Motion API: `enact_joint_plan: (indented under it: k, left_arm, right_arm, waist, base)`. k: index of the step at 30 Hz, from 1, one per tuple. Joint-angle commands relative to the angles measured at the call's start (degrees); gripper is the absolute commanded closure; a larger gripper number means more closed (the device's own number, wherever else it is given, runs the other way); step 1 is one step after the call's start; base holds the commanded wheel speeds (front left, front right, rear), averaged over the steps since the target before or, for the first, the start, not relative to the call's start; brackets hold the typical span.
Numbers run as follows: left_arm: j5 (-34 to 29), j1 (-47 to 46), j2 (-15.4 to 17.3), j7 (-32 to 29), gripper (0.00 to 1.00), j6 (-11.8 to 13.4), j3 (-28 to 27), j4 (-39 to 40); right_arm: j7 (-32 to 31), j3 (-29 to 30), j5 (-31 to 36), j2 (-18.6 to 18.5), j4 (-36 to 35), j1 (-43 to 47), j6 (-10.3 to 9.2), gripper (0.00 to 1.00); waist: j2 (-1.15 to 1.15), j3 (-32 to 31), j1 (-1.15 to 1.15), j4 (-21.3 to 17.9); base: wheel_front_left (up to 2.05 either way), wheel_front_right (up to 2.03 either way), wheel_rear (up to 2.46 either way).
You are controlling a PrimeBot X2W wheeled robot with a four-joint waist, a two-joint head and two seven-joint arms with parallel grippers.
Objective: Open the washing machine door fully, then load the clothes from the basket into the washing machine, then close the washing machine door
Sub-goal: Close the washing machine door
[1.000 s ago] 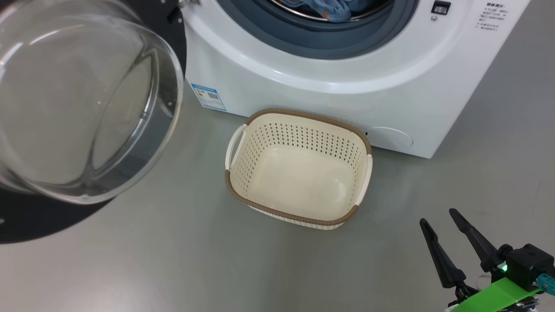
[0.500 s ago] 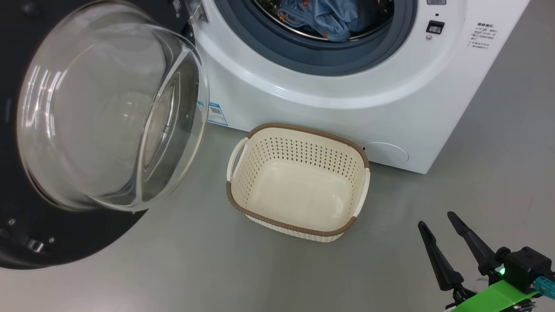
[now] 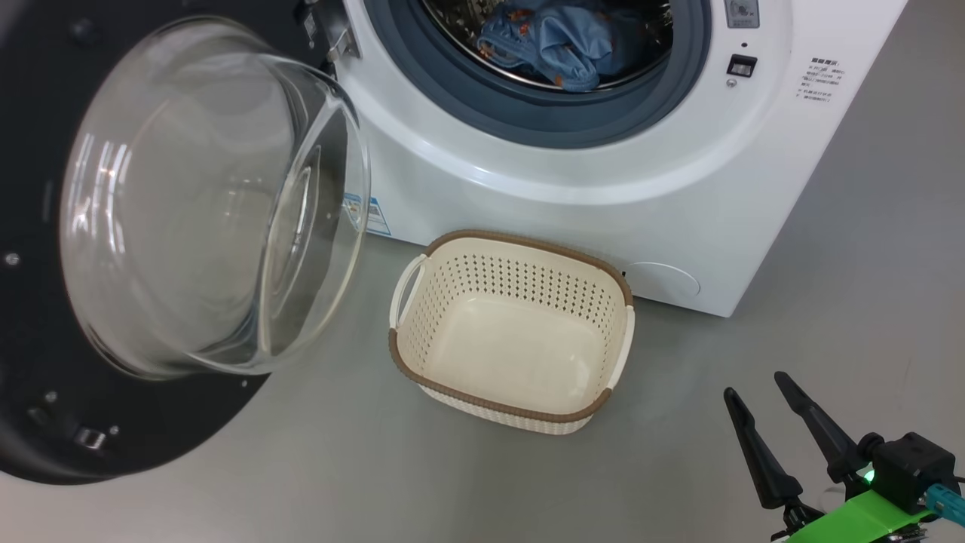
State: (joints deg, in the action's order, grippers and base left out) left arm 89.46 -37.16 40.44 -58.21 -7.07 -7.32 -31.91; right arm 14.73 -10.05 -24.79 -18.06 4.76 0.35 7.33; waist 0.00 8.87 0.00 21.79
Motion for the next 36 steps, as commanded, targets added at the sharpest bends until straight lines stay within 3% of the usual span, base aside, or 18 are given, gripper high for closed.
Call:
enact_joint_plan:
  k: [1,15,26,36]
  left_arm:
    - [0.86,0.05,3.80,-1.14,1.00,-0.42,-1.50,2.08]
    - [2.30,2.09,-0.01,-7.07,1.00,-0.42,1.93,13.50]
    - [2.98,2.00,-4.74,-8.58,1.00,-0.42,4.30,22.46]
    - [1.42,-1.39,-10.25,-7.23,1.00,-0.42,7.61,25.83]
  right_arm:
    - [0.27,-0.80,0.06,-0.52,-1.08,0.89,0.16,0.00]
    - [0.27,-0.45,-0.07,0.49,-0.98,1.98,0.16,0.00]
    - [0.27,0.03,0.03,1.44,-1.24,1.95,0.16,0.00]
    - [0.27,0.72,0.35,2.79,-1.59,1.41,0.16,0.00]
  waist:
    - [0.00,-0.21,0.00,-0.05]
    - [0.00,-2.24,0.00,-0.89]
    - [0.00,-2.57,0.00,-4.84]
    - [0.00,-1.60,0.00,-9.76]
  base:
    - [0.00,0.00,0.00]
    - [0.00,0.00,0.00]
    - [0.00,0.00,0.00]
    - [0.00,0.00,0.00]
